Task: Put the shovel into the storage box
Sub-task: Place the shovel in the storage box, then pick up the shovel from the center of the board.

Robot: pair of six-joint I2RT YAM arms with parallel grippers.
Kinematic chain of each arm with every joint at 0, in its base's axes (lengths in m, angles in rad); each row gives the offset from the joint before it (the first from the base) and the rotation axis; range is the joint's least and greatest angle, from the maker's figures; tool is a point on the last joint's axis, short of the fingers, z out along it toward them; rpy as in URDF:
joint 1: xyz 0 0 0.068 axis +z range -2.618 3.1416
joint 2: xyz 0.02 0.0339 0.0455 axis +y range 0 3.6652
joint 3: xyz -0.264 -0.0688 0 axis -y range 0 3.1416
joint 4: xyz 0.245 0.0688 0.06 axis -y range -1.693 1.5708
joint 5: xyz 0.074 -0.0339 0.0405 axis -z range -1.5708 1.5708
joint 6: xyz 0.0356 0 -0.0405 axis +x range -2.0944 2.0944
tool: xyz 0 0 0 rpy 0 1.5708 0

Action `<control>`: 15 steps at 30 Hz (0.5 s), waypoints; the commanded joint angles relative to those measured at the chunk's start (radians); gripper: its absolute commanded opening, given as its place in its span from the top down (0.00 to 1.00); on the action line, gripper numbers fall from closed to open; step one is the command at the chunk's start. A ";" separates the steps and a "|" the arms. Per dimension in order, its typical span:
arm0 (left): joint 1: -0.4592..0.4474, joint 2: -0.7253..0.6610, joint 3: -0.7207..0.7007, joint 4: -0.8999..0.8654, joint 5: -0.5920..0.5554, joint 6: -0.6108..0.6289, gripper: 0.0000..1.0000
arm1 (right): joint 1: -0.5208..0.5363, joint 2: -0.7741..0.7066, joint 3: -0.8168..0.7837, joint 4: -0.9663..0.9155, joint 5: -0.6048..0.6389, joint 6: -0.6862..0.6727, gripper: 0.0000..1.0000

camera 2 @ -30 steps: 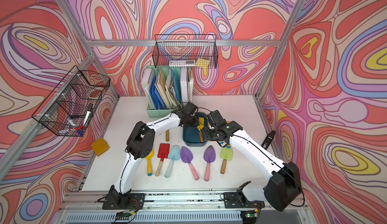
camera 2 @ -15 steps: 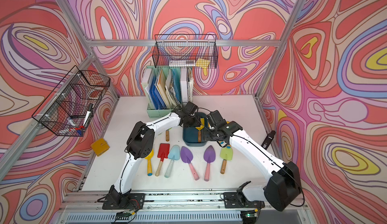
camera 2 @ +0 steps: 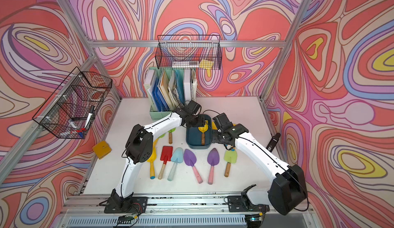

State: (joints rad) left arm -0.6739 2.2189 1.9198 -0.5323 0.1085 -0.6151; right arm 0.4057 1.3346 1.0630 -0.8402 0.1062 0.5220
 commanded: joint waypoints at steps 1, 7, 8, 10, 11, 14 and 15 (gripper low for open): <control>-0.012 -0.120 -0.041 0.012 -0.014 0.031 0.27 | -0.116 -0.028 -0.067 0.026 -0.013 0.018 0.38; -0.022 -0.251 -0.179 0.092 0.019 0.029 0.23 | -0.235 0.058 -0.095 0.069 -0.033 -0.035 0.40; -0.025 -0.270 -0.199 0.103 0.025 0.028 0.22 | -0.245 0.077 -0.098 0.082 -0.033 -0.040 0.40; -0.029 -0.295 -0.227 0.113 0.036 0.023 0.21 | -0.259 0.111 -0.103 0.108 -0.037 -0.046 0.40; -0.031 -0.304 -0.237 0.119 0.042 0.019 0.21 | -0.265 0.127 -0.104 0.122 -0.038 -0.049 0.41; -0.038 -0.322 -0.268 0.133 0.059 0.010 0.21 | -0.281 0.190 -0.094 0.149 -0.032 -0.065 0.43; -0.041 -0.323 -0.276 0.137 0.062 0.006 0.21 | -0.287 0.212 -0.088 0.158 -0.029 -0.071 0.43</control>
State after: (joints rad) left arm -0.7048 1.9167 1.6714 -0.4236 0.1440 -0.6025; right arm 0.1341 1.5059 0.9741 -0.7315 0.0761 0.4770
